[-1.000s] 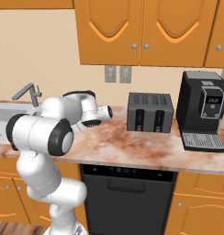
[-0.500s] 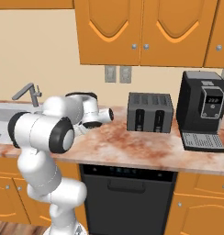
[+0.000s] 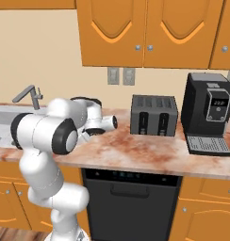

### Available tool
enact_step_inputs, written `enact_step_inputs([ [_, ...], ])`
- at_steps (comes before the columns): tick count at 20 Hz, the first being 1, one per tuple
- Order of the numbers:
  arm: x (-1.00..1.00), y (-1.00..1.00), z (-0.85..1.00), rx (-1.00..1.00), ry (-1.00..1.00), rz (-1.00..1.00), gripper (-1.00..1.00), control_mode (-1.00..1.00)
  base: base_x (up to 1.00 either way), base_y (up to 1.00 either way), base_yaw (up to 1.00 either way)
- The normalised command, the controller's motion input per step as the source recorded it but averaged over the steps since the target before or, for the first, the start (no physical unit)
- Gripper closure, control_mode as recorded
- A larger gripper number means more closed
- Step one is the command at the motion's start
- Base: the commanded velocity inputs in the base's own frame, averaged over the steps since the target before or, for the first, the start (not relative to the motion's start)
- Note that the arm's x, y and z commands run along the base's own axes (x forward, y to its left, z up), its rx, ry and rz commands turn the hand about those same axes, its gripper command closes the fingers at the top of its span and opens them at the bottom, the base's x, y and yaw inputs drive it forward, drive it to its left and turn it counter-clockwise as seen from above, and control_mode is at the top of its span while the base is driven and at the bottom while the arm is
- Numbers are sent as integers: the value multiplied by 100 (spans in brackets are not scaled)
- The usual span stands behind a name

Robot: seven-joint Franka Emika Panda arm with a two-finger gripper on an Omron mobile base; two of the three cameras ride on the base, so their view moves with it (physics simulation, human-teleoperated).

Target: Restock the sink supplies by placing the sponge and soap dispenser on the counter and next to the sink. Make sure the soap dispenser is upright.

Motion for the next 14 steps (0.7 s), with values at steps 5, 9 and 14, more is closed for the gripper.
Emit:
enact_step_inputs([
  [5, 2, -29, -9, 1, 0, 0, 100, -100, 0, 0, 0],
  [9, 1, -21, -15, 0, 0, 0, 100, -100, 0, 0, 0],
  [14, 11, -5, -15, 2, 0, 0, 100, -100, 0, 0, 0],
])
